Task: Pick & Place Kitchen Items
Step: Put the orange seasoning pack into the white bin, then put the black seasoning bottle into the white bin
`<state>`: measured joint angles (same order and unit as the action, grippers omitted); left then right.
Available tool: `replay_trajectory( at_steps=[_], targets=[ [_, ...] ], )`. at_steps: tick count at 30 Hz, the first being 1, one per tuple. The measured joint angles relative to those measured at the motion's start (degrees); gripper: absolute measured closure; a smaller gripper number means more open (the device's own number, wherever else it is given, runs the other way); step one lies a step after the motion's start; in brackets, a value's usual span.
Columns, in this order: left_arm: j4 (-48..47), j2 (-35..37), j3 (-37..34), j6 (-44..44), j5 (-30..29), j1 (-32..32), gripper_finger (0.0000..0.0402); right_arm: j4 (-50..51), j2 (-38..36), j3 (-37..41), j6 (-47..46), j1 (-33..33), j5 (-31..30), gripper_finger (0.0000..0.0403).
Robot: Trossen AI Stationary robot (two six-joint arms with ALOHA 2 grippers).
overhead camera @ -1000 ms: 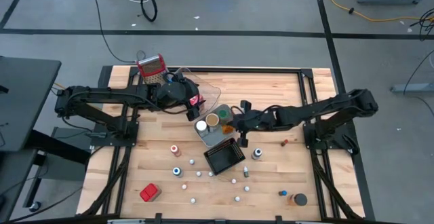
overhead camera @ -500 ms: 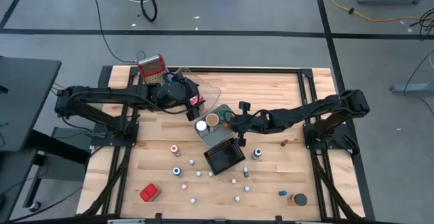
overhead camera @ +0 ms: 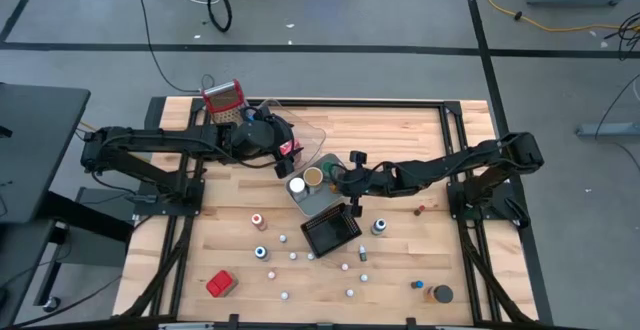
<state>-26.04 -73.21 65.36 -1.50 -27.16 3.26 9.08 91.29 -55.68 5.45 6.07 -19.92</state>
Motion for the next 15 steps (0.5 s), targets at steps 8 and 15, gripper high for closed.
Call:
replay_trajectory(
  at_steps=[8, 15],
  targets=[
    [0.0, 0.0, 0.0, -0.2, 0.0, 0.0, 0.0074, 0.0, 0.0, 0.0, 0.4, 0.0, 0.0, 0.0297],
    [0.0, 0.0, 0.0, -0.2, 0.0, 0.0, 0.0074, 0.6, -0.9, -0.4, 0.4, 0.7, -0.2, 0.026]
  ],
)
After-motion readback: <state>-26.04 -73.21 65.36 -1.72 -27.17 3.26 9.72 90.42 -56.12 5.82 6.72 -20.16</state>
